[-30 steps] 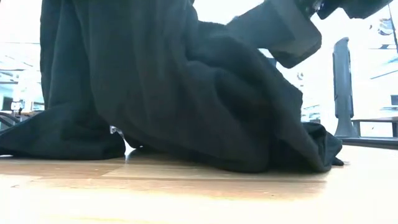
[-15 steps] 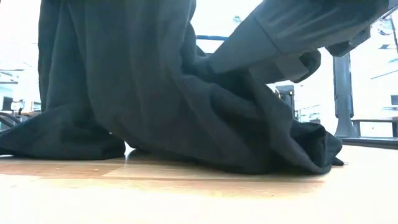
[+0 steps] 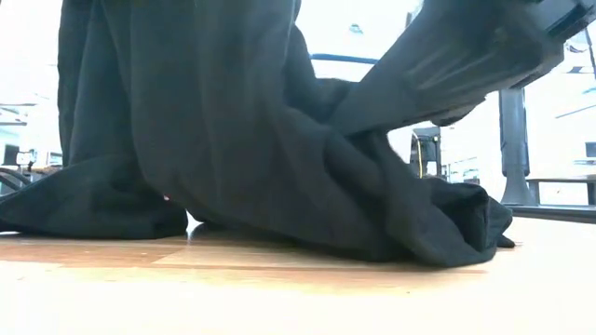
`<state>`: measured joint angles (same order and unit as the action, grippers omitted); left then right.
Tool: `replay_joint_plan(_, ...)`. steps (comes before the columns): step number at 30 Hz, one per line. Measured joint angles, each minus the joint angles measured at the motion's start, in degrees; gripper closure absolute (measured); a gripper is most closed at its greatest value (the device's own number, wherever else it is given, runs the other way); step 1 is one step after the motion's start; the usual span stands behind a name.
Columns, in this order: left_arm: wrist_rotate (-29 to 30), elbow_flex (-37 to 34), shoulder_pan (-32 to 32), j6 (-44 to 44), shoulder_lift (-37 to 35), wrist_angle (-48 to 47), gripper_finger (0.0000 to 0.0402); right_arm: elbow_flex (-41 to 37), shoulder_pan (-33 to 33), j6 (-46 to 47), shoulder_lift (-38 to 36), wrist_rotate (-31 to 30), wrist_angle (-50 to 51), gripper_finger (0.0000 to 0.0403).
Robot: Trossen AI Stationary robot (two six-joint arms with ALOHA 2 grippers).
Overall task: Sort clothes
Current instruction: Fold the black sweatshirt
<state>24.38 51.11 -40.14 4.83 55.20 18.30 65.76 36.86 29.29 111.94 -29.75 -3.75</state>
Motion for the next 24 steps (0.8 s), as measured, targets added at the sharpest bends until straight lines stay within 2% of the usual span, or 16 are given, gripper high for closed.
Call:
replay_joint_plan(5,-0.2,0.0,0.0,0.0,0.0,1.1,0.0392,3.6,-0.3,-3.9,-6.5,-3.0,14.0,0.0401)
replay_joint_plan(9,-0.2,0.0,0.0,0.2,0.0,2.3,0.0392,10.6,-0.3,-7.9,-13.8,-10.1,30.4,0.0402)
replay_joint_plan(13,-0.2,0.0,0.0,0.5,0.0,2.3,0.0392,17.6,-0.4,-13.4,-19.6,-17.7,41.1,0.0402)
replay_joint_plan(18,-0.2,0.0,-0.1,1.1,-0.1,3.4,0.0392,23.2,-0.5,-21.3,-26.3,-27.2,47.2,0.0402)
replay_joint_plan(24,-1.5,1.9,-1.3,7.6,-2.2,5.2,0.0392,26.7,-0.5,-30.9,-34.1,-38.8,46.4,0.0403)
